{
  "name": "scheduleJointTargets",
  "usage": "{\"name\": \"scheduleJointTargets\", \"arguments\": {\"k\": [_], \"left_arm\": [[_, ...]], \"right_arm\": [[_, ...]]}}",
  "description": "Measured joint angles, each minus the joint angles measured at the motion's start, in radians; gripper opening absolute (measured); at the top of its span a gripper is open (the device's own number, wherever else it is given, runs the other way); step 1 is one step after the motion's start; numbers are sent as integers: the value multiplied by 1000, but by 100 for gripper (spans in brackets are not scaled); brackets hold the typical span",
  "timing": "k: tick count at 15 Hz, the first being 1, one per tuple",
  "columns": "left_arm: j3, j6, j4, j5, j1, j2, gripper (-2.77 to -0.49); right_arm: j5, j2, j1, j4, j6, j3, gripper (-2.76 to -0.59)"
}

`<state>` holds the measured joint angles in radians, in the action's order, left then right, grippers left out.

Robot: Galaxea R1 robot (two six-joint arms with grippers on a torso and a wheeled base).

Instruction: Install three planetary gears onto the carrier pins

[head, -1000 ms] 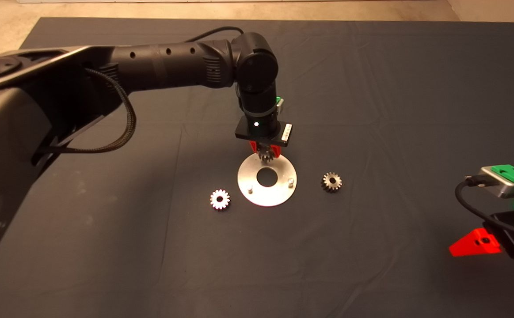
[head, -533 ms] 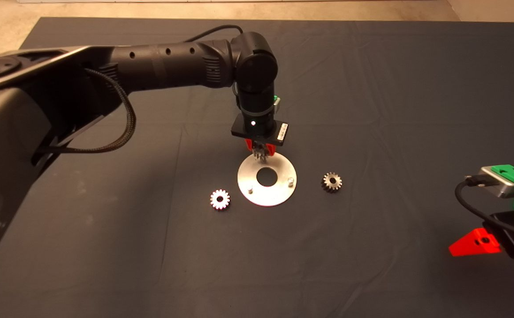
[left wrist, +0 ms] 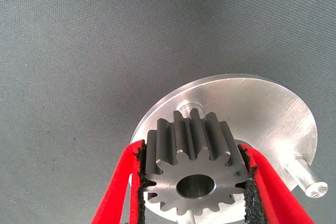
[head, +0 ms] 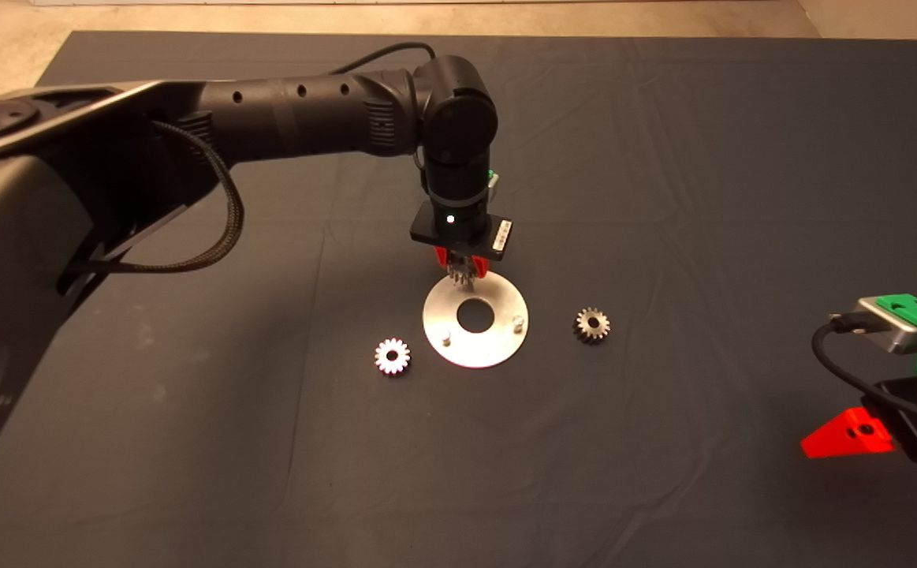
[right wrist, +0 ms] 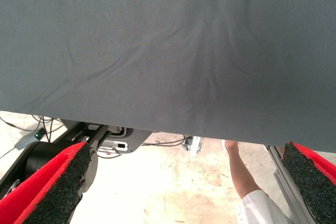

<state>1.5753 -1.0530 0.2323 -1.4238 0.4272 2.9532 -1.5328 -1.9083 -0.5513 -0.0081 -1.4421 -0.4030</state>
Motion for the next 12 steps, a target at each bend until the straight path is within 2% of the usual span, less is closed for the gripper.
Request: {"name": "scheduleJointTargets", "arguments": {"k": [9, 12], "left_arm": [[0, -2, 0, 10, 0, 0, -238], [3, -4, 3, 35, 4, 0, -238]], "right_arm": [[0, 0, 0, 0, 0, 0, -63], [0, 0, 0, 0, 0, 0, -63]]}}
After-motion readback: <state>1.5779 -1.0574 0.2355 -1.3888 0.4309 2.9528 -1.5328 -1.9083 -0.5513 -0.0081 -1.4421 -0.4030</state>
